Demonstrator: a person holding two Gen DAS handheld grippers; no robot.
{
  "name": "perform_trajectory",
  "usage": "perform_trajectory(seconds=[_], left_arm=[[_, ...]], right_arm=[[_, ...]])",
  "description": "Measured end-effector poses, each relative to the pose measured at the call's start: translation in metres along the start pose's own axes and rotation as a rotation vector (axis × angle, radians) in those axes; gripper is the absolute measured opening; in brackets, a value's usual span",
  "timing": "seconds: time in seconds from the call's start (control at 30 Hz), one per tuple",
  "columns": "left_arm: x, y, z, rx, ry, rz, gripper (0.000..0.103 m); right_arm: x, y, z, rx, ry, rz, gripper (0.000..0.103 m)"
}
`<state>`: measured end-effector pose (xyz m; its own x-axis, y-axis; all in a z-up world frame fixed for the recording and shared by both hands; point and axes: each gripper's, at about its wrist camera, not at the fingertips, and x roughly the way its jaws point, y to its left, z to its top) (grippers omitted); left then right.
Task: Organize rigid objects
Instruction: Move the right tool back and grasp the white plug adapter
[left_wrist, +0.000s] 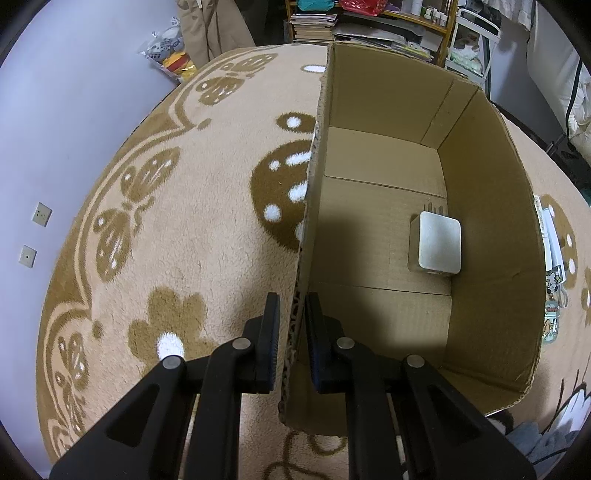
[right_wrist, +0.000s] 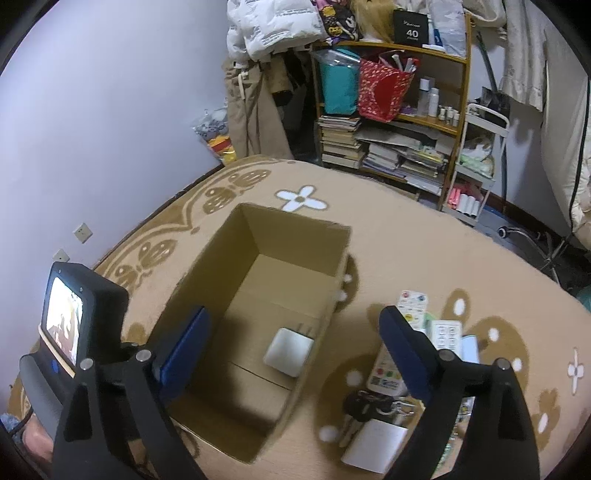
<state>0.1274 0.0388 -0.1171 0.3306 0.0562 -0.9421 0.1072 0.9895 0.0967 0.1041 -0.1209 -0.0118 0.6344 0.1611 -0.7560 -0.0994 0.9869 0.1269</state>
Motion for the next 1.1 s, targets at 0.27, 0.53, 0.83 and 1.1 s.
perform_trajectory(seconds=[0.27,0.53,0.83,1.1], left_arm=[[0.0,0.0,0.0,-0.003,-0.001,-0.001,0.013],[-0.004,0.0,-0.002,0.004,-0.01,0.009,0.013],[-0.003,0.0,-0.001,0.009,-0.008,0.023,0.013],[-0.003,0.0,-0.002,0.006,-0.004,0.023,0.013]], right_arm=[[-0.012,-0.028,-0.008,0.004,0.007,-0.074,0.097],[0.0,-0.056,-0.043,0.045,0.068,-0.131,0.097],[0.017,-0.073,-0.081,0.085,0.145,-0.149,0.097],[0.032,-0.083,-0.105,0.152,0.196,-0.092,0.095]])
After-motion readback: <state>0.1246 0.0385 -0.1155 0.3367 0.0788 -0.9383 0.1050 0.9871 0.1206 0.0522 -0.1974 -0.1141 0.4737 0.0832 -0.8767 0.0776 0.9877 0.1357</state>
